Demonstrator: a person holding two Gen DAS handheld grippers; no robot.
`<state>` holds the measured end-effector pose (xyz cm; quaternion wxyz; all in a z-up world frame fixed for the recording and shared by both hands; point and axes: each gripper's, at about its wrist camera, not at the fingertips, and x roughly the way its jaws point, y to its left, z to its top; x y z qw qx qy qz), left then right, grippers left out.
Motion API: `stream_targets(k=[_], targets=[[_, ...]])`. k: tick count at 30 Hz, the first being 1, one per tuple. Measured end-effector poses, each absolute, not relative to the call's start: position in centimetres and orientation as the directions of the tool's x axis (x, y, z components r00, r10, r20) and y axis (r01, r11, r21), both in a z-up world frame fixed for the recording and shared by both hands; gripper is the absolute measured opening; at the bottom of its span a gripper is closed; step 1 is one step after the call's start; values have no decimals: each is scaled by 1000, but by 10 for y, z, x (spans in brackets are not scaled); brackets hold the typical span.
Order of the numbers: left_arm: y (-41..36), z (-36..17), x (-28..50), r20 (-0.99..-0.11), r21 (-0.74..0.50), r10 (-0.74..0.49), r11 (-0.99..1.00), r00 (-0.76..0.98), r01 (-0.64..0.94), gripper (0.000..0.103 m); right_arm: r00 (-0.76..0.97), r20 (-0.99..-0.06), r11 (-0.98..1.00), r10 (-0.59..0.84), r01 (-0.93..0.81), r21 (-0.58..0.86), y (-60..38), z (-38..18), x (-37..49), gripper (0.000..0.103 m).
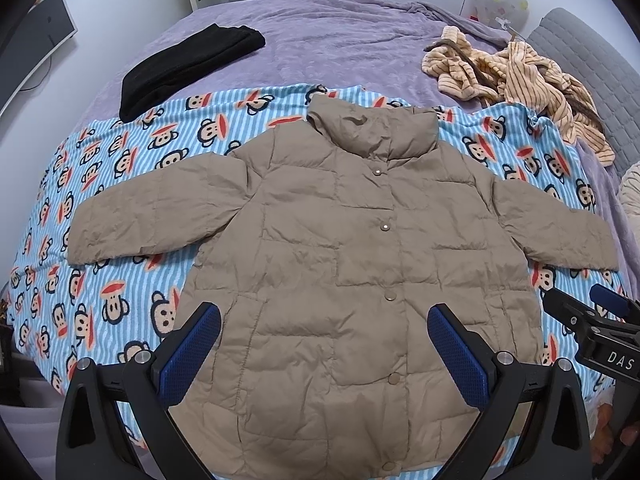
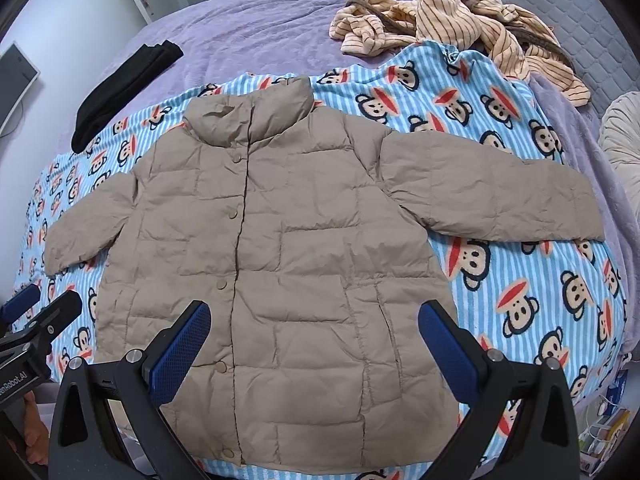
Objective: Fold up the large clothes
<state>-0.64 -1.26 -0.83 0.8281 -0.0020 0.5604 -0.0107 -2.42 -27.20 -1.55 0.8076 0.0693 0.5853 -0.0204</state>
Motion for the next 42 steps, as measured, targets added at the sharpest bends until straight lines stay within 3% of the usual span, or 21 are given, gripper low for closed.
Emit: stream_targets(k=[42], targets=[[-5, -10, -7, -927, -22, -24, 1000, 373, 11, 103, 322, -946, 993, 37, 98, 72, -260, -12, -19, 103]])
